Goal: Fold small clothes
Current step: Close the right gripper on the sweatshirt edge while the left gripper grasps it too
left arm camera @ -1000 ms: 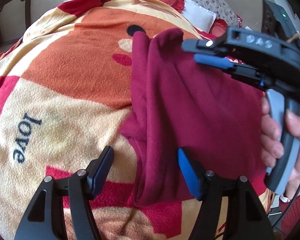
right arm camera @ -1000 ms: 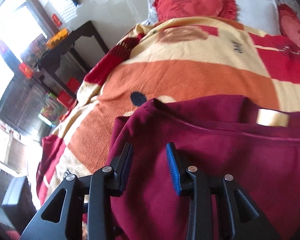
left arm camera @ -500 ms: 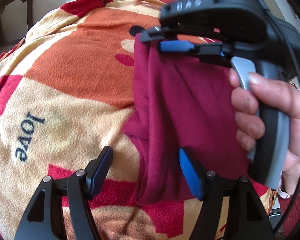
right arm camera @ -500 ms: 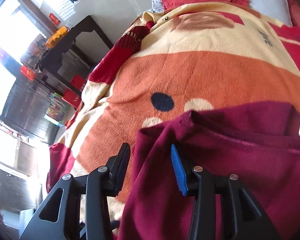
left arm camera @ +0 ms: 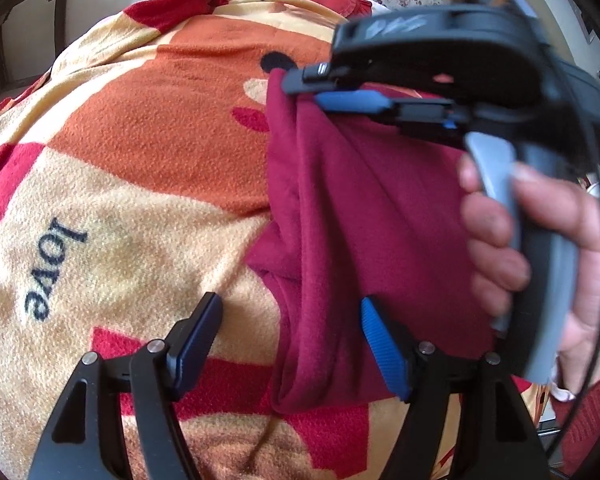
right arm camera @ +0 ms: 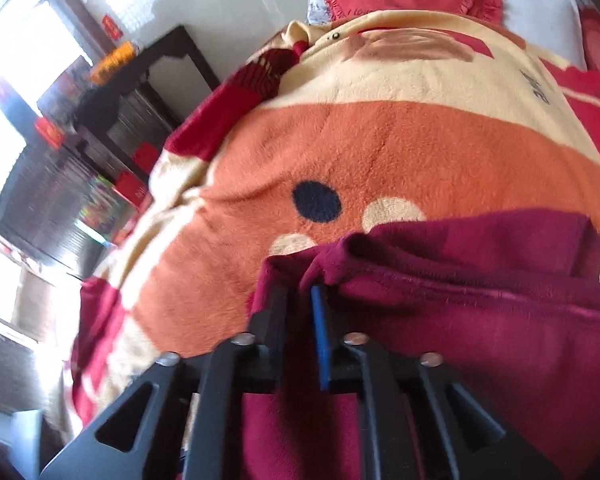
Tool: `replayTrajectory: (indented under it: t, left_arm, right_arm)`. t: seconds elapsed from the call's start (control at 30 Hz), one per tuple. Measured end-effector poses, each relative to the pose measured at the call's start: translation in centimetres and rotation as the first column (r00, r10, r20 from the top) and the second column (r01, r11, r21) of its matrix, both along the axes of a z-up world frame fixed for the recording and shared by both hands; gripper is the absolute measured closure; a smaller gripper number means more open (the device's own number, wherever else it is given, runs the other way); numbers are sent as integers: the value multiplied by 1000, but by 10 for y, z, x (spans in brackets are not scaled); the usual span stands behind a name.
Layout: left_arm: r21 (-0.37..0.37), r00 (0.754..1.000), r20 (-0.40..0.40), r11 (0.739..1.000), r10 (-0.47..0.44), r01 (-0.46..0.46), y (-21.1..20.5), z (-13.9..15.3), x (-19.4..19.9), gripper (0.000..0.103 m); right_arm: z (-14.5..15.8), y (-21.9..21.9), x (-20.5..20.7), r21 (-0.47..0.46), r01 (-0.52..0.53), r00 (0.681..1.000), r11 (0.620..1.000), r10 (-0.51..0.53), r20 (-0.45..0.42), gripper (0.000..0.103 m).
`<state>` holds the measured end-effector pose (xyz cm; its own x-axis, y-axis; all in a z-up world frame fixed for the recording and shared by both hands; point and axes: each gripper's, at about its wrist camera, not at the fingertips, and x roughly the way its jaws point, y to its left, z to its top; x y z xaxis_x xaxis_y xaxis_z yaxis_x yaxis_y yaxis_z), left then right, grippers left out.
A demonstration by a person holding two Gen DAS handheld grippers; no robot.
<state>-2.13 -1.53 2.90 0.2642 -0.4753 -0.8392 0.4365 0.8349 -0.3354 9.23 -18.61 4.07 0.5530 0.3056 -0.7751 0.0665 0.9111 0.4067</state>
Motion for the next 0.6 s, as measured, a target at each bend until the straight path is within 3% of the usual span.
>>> replayTrajectory:
  t: [0.07, 0.2, 0.43, 0.6]
  left_arm:
    - [-14, 1000, 1, 1000, 4, -4, 1, 0, -1, 25]
    - [-95, 999, -22, 995, 32, -34, 12, -2, -4, 20]
    - [-138, 999, -21, 990, 37, -39, 22, -6, -11, 20]
    - [-138, 1000, -9, 990, 27, -28, 29, -9, -13, 17]
  right_arm:
    - [7, -4, -9, 35, -6, 1000, 999, 6, 4, 80]
    - [16, 1, -18, -41, -24, 1000, 999, 23, -17, 69]
    - [9, 35, 2, -191, -71, 995, 979, 55, -88, 64]
    - [-8, 58, 18, -359, -107, 989, 927, 62, -132, 60]
